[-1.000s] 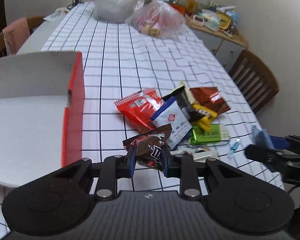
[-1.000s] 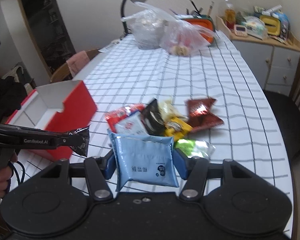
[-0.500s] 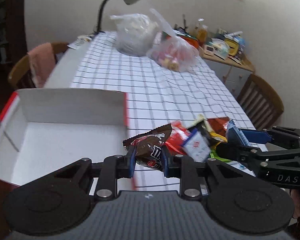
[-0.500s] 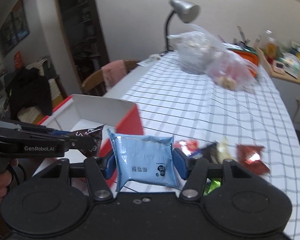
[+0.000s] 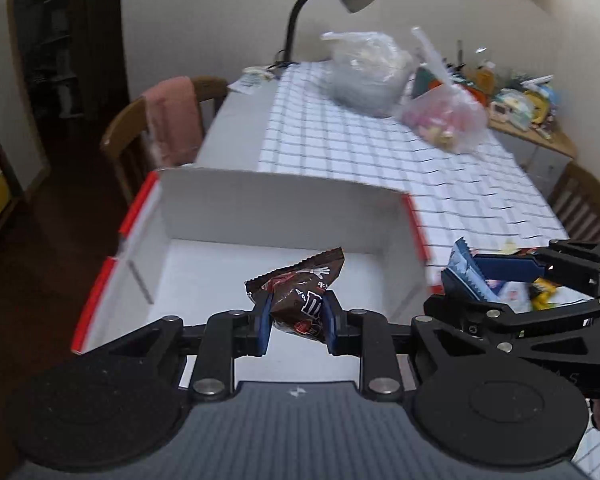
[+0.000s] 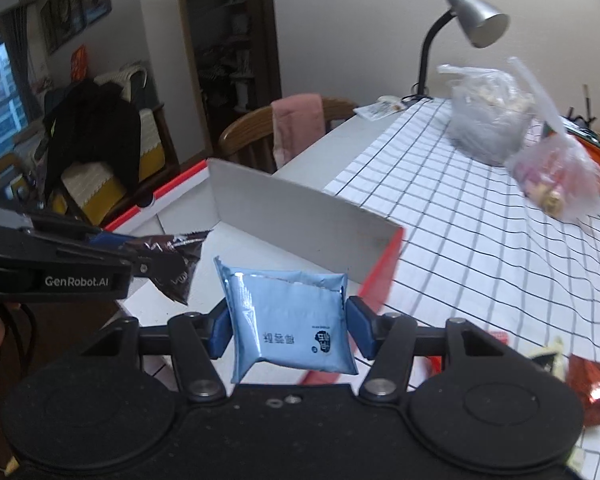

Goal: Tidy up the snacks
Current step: 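Open both tools to drop the M&M's and light-blue packets into the box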

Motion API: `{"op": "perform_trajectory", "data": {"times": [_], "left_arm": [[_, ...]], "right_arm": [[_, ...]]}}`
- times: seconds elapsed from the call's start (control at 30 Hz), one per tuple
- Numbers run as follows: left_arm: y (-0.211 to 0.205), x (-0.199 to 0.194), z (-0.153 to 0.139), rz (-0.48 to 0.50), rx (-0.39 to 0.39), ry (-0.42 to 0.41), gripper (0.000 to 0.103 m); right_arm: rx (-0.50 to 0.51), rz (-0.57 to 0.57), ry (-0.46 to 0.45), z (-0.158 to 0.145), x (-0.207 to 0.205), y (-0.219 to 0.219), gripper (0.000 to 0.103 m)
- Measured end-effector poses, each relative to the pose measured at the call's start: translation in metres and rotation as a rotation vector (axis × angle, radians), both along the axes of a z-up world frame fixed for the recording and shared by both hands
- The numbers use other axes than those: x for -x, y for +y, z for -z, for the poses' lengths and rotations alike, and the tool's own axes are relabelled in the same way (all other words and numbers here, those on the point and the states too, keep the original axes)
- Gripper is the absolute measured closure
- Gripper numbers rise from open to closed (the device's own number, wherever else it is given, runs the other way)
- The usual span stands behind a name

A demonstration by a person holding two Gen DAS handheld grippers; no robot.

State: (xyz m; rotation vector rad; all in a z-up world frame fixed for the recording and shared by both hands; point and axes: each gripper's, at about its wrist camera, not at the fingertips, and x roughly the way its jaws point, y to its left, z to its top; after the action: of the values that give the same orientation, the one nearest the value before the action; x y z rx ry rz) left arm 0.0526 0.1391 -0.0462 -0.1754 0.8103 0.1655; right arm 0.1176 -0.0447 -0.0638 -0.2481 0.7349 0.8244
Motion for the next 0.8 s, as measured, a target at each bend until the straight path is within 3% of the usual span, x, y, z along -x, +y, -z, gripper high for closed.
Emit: {"op": "perform_trajectory", "data": {"times": [0.37, 0.8], "left_arm": [[0.045, -0.027, 0.026, -0.024, -0.063, 0.099, 0.078], [0.047, -0.046, 0.062, 0.024, -0.103, 0.252, 0.078]], "right_arm": [[0.117, -0.093, 0.03, 0.029, -0.005, 0.072, 0.046], [0.247, -0.122, 0.08, 0.062, -0.011, 0.099, 0.045]]}}
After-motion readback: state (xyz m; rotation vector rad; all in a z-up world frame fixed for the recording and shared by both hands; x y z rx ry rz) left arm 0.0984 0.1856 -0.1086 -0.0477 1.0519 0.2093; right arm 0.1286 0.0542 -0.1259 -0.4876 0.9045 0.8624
